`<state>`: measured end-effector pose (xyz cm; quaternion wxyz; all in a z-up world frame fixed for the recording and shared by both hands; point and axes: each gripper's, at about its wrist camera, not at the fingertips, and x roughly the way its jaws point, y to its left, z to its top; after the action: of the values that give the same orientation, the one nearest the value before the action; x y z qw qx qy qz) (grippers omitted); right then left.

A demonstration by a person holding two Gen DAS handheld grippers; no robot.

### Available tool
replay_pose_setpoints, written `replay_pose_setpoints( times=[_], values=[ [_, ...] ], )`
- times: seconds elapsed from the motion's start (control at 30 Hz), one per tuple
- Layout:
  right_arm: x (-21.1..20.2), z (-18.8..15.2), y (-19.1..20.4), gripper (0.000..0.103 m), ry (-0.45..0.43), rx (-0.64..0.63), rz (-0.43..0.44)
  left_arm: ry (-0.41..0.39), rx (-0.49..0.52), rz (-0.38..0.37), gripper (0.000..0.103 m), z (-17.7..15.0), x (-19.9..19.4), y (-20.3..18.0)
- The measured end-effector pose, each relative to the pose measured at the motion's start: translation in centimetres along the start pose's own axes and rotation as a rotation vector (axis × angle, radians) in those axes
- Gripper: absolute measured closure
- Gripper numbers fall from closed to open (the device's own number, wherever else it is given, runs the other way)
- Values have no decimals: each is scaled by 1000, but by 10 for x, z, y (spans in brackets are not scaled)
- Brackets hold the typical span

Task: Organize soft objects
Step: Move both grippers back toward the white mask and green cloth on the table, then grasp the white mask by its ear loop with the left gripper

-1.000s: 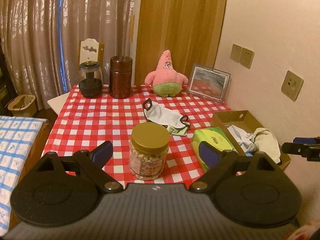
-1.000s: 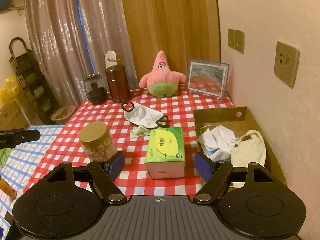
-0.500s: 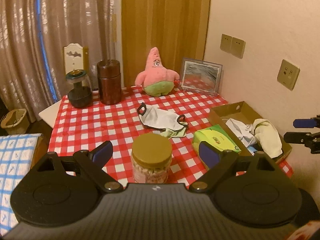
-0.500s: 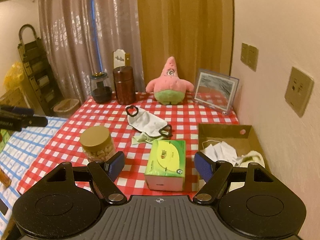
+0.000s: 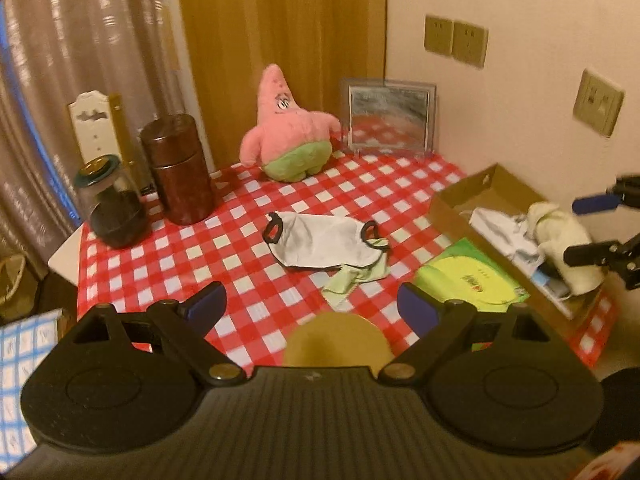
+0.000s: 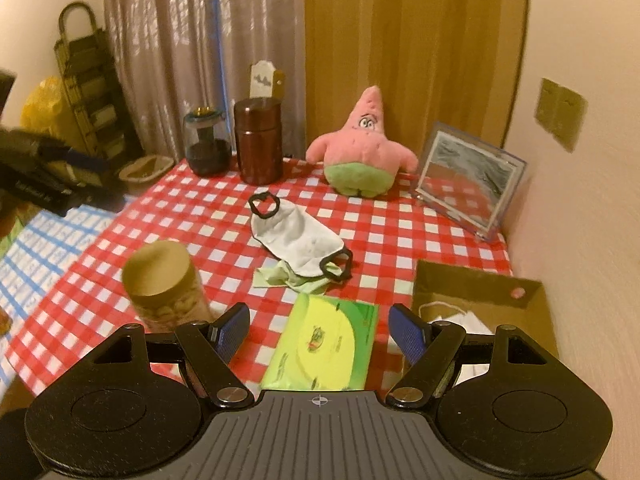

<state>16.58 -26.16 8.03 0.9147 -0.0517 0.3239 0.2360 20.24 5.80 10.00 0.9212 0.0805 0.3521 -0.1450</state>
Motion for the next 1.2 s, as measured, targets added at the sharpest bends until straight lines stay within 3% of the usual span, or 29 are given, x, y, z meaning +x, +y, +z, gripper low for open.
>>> replay_pose_setpoints(
  times=[0.27, 0.63, 0.87, 1.07, 1.2],
  values=[
    [59, 23, -15, 27, 33, -51, 37, 85, 120, 3, 12, 32, 83, 26],
    [131, 37, -27, 27, 79, -83, 40, 146, 79, -48, 23, 43, 183, 52],
    [166, 42, -36, 31, 95, -70, 33, 160, 68, -42, 29, 46, 234, 59],
    [188, 44, -40, 36, 107, -54, 39, 171, 74, -36, 52, 48, 263, 61],
    [196, 43, -42, 36, 110, -52, 39, 168, 93, -33, 60, 50, 275, 60]
  ],
)
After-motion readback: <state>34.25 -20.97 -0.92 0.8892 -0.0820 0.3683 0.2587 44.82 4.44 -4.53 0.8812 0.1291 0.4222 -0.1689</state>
